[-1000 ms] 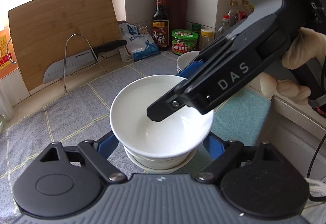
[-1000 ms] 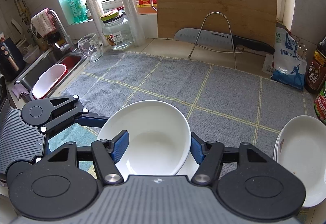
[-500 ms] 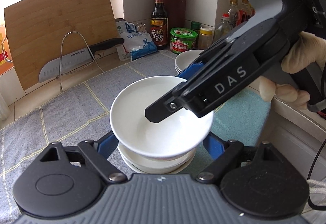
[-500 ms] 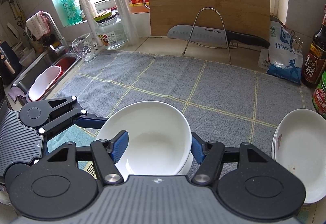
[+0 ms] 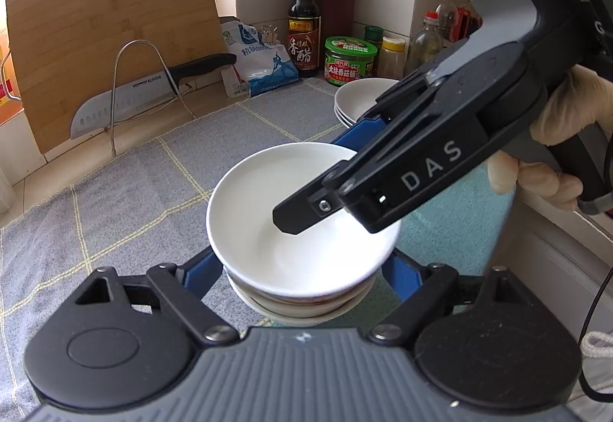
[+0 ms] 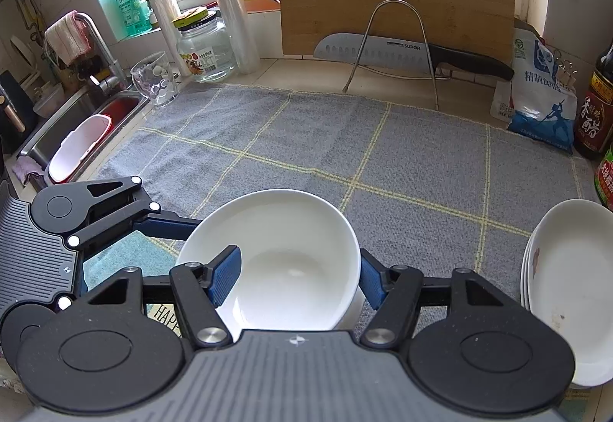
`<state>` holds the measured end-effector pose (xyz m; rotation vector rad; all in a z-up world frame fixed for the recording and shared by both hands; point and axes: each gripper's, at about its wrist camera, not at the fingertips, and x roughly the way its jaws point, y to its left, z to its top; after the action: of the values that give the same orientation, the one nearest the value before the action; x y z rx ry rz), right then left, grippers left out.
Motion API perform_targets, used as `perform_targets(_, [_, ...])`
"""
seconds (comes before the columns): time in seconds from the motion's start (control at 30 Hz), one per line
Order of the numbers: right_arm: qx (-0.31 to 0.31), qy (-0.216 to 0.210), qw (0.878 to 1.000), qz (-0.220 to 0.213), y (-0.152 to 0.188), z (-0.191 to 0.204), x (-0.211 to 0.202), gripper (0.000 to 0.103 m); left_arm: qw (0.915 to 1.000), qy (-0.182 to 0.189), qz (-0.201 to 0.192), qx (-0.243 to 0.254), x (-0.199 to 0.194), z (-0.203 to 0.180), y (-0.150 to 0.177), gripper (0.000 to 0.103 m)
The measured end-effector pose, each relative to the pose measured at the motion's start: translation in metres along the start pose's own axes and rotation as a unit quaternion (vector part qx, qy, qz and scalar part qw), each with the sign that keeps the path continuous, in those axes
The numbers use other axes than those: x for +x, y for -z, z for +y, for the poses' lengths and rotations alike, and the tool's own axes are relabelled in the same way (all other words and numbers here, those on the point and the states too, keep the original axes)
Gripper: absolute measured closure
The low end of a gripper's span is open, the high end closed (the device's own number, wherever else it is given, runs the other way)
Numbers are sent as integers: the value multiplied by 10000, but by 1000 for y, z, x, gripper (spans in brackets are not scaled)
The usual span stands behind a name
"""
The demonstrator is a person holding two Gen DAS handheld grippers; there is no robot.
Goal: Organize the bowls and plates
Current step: 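Lower the pink-flower bowl onto the bowl stack and open the right tool, then grip the three-bowl stack with the left tool while the right tool grips its opposite rim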
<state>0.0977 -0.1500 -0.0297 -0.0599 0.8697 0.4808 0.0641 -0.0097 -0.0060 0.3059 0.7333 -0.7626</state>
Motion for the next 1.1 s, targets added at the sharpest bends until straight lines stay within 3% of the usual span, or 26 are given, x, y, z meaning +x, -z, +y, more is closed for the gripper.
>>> perform_targets(0.33, [-97, 68, 9999, 6, 4, 1, 6, 30, 10000, -6, 68, 29, 6, 0, 0, 12])
perform_targets(0.5, [-113, 51, 9999, -111, 7, 1, 5, 11, 10000, -30, 80, 5, 6, 2, 1, 8])
perform_targets(0.7, [-229, 198, 9991, -284, 11, 4, -2, 0, 10000, -19, 87, 29, -1, 3, 6, 7])
perform_targets(0.93, [-690, 546, 9940, -651, 19, 13, -26, 0, 9992, -65, -300, 264, -24, 11, 11, 6])
perform_targets(1.1, [-1055, 826, 9876, -813, 30, 24, -39, 0, 9993, -90, -365, 67, -29, 28, 15, 5])
